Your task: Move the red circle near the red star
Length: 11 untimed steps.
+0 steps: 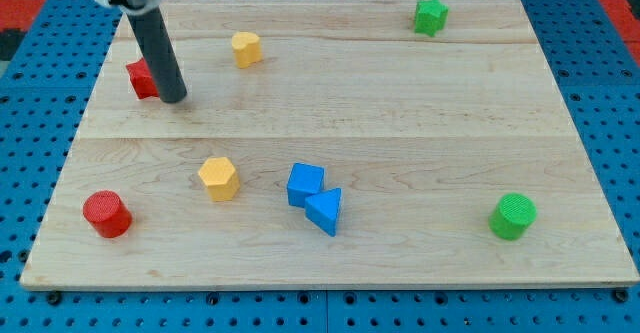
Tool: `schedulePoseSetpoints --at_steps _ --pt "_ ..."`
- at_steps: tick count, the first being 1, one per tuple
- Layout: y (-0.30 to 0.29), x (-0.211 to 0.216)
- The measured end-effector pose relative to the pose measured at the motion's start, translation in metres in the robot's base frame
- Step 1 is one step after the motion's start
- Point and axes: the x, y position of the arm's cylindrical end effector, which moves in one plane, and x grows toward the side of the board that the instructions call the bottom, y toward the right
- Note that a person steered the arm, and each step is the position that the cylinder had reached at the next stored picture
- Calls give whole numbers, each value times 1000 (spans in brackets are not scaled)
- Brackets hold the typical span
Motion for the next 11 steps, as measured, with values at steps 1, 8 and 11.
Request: schedulePoseSetpoints --at_steps 1,8,11 --pt "9 -39" --pt "-84 194" --pt "-65 131"
